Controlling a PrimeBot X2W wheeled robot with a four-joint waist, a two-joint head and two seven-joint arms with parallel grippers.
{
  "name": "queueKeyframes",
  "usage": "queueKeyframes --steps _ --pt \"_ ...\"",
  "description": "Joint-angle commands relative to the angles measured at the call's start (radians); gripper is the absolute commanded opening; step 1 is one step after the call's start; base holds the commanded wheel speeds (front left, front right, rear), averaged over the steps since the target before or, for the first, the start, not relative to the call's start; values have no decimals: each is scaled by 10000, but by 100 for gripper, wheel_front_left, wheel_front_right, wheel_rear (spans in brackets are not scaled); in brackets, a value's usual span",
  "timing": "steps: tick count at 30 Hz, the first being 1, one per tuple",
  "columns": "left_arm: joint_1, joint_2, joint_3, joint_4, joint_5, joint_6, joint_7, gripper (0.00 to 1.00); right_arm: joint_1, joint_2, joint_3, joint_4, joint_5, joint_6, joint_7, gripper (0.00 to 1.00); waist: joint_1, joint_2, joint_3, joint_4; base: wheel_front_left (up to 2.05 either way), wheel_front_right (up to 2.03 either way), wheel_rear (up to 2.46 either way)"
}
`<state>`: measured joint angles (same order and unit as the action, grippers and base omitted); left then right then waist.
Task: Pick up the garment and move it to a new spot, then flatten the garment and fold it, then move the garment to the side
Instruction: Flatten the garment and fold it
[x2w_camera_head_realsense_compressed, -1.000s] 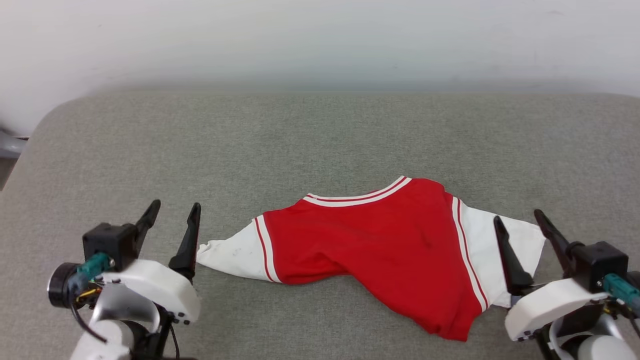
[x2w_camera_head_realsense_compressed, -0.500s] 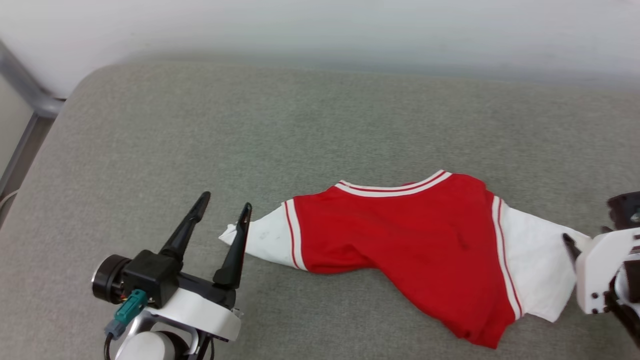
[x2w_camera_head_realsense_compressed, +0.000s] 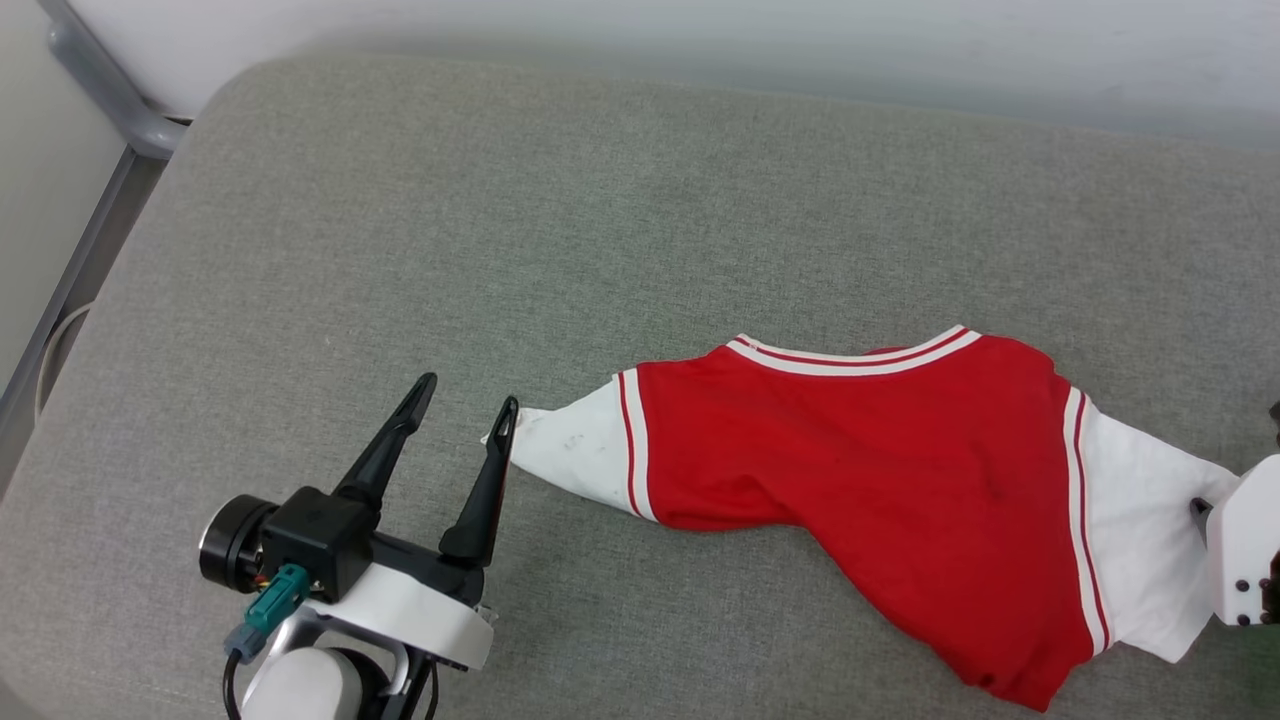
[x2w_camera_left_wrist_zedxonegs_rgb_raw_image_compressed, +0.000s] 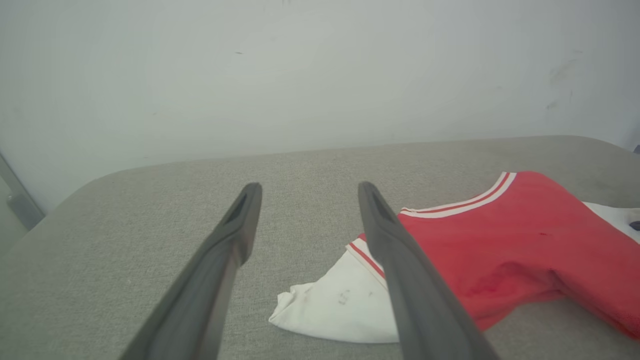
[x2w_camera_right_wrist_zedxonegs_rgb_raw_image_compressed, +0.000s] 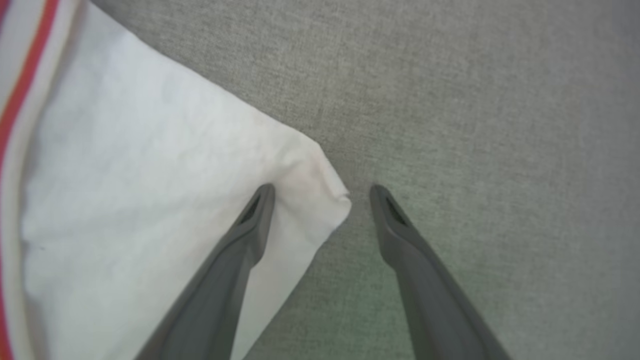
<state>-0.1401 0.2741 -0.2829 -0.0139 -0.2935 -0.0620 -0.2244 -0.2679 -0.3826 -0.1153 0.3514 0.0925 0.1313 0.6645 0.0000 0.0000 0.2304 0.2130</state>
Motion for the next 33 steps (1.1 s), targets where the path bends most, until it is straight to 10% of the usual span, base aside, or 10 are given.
queueKeyframes --steps 1,3,4,5,7,27,28,29,33 --pt "-120 14 -5 17 -10 -18 -22 100 3 33 116 305 12 -10 -6 100 0 0 47 21 0 0 0" --pt "-123 45 -14 48 -22 -22 -24 100 16 106 241 566 127 -9 -83 100 0 0 77 18 0 0 0" --pt "-134 60 -17 62 -28 -18 -26 100 6 144 297 672 189 -7 -139 82 0 0 81 7 0 0 0" --pt "-142 72 -12 80 -37 -8 -29 100 -18 137 345 762 217 -7 -192 35 0 0 75 -12 0 0 0" --pt "-159 98 -8 105 -58 8 -17 100 -164 -13 355 905 215 -12 -444 0 0 0 68 -62 0 0 0" --pt "-197 171 -62 362 -312 -6 -85 100 -1152 -411 -1309 2202 -1098 -14 -2273 0 0 0 -135 -600 0 0 0" --pt "-222 185 -52 404 -345 -4 -85 100 -1168 -364 -1378 2199 -1187 -14 -2377 38 0 0 -138 -627 0 0 0" --pt "-248 191 -28 453 -366 9 -84 100 -1212 -289 -1463 2228 -1252 -14 -2452 100 0 0 -143 -666 0 0 0" --pt "-315 147 109 684 -551 59 -66 100 -1417 10 -1648 2138 -1607 -12 -2923 100 0 0 -274 -856 0 0 0"
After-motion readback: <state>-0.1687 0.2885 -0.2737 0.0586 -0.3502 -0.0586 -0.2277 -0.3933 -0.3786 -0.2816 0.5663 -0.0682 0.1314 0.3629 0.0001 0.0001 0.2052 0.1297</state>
